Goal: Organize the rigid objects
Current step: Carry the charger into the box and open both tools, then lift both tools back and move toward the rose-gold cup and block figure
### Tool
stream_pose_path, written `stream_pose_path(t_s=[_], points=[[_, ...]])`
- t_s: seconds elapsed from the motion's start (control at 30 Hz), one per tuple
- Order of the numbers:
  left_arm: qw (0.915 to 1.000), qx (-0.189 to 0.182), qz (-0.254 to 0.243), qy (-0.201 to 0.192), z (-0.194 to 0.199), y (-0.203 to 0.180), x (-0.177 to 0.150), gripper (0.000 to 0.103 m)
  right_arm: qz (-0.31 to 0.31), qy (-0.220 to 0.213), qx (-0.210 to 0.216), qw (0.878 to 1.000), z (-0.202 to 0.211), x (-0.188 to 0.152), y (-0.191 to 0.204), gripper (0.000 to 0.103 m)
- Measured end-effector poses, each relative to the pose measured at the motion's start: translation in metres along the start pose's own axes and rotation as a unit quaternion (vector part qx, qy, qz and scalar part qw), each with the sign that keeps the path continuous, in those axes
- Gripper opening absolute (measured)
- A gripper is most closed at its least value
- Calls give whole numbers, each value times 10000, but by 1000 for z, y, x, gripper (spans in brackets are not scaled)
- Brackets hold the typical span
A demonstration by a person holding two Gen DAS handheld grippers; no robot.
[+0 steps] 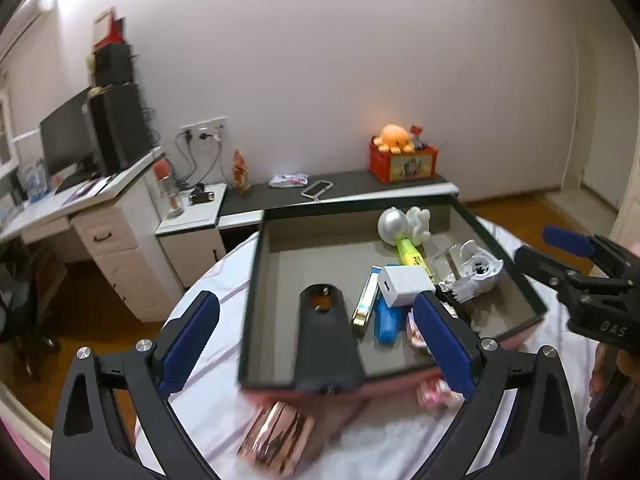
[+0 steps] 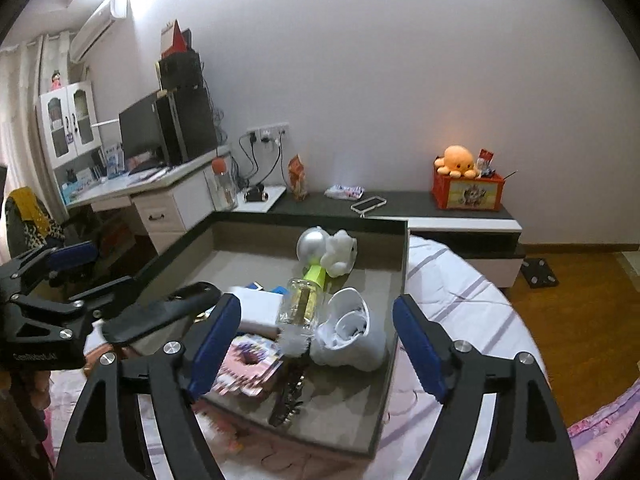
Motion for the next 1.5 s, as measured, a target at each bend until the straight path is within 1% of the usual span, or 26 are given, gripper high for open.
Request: stream_pose_path(t_s=[0.1,0.2,0.23,0.27,0.37,0.4,0.43,0.5,0.63,0.7,0.83,0.9,0.97,1.07,1.23,1.37,1.5], points=[[9995,36,222,-233,34,13,-5,103,80,-339,-50,9994,37,4,13,82],[9980,110,378,-498,69,24,-8,103,118,-674,-87,9976,68,7,26,84],[9975,137,394,-575,79,26,-9,103,133,-810,-115,9966,81,7,32,84],[9966,199,380,-709,92,29,-9,103,142,-856,-144,9961,87,6,34,86],[9941,306,254,-1013,121,30,-10,103,162,-1125,-193,9933,113,4,51,92],[9932,277,218,-1105,131,29,-11,103,178,-1185,-187,9926,118,4,55,99],[9927,257,189,-1163,138,27,-12,103,223,-1252,-205,9917,124,3,60,103],[9920,249,134,-1228,150,26,-16,103,313,-1255,-167,9915,130,1,71,103],[9922,290,109,-1207,162,28,-26,103,406,-1223,-152,9915,141,-5,87,103],[9929,236,193,-1150,165,32,-32,103,453,-1213,-174,9914,145,-7,92,103],[9930,288,335,-1095,170,42,-39,103,509,-1154,-189,9918,148,-12,101,103],[9921,328,429,-1135,174,48,-41,103,537,-1121,-182,9921,147,-15,106,103],[9917,288,503,-1149,177,51,-42,103,545,-1082,-145,9925,147,-18,109,103],[9920,315,550,-1090,172,56,-46,103,562,-1004,-106,9933,143,-22,113,103],[9943,382,646,-758,151,65,-63,103,485,-761,-113,9959,127,-33,106,103],[9961,338,731,-367,122,67,-82,103,357,-506,-95,9980,110,-44,99,103],[9973,254,694,56,86,63,-100,103,197,-203,-60,9996,86,-60,90,103]])
Point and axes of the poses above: each gripper's, at about its wrist camera, not at the fingertips, and z roughly against the way its jaws point, y to its left, x to its top, the point moved 9 cm from there along -z, roughly the way its jaws point, and after that the axes turned 4 degrees about x, right-handed, at the moved point
